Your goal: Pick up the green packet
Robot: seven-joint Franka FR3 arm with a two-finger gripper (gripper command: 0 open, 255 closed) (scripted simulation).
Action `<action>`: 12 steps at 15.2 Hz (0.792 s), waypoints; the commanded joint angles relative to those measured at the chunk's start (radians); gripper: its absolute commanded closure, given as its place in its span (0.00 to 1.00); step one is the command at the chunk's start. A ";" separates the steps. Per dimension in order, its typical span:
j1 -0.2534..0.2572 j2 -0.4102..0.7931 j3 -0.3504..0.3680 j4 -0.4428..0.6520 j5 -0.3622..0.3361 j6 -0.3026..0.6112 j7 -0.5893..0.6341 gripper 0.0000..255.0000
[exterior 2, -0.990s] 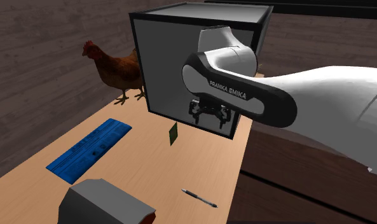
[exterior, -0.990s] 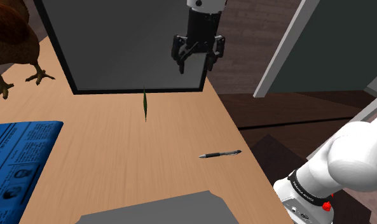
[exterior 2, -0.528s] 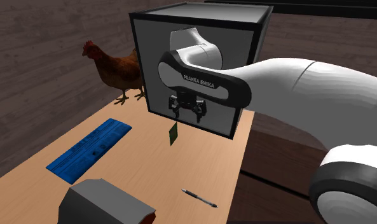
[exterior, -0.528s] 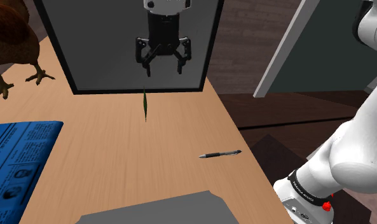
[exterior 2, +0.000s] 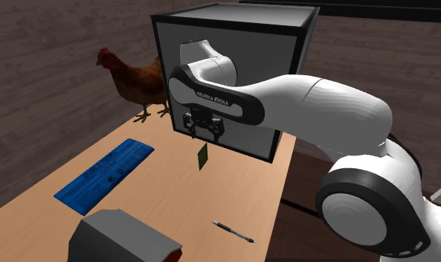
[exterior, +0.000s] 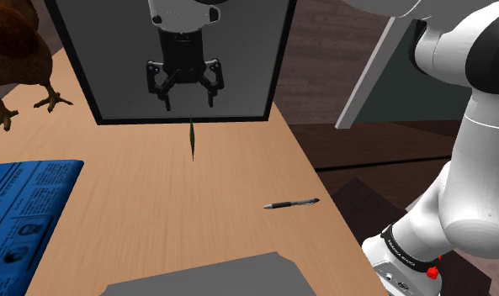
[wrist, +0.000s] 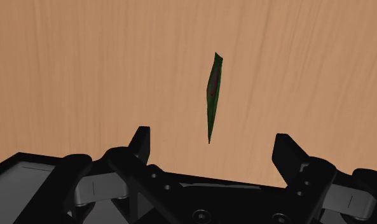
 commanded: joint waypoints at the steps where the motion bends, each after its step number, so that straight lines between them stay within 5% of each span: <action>1: -0.003 -0.001 0.000 -0.029 0.000 0.028 0.003 0.00; 6: -0.009 -0.006 -0.001 -0.070 0.002 0.065 0.004 0.00; 7: -0.009 -0.005 -0.001 -0.070 0.002 0.064 0.004 1.00; 12: -0.009 -0.006 -0.001 -0.070 0.002 0.064 0.003 1.00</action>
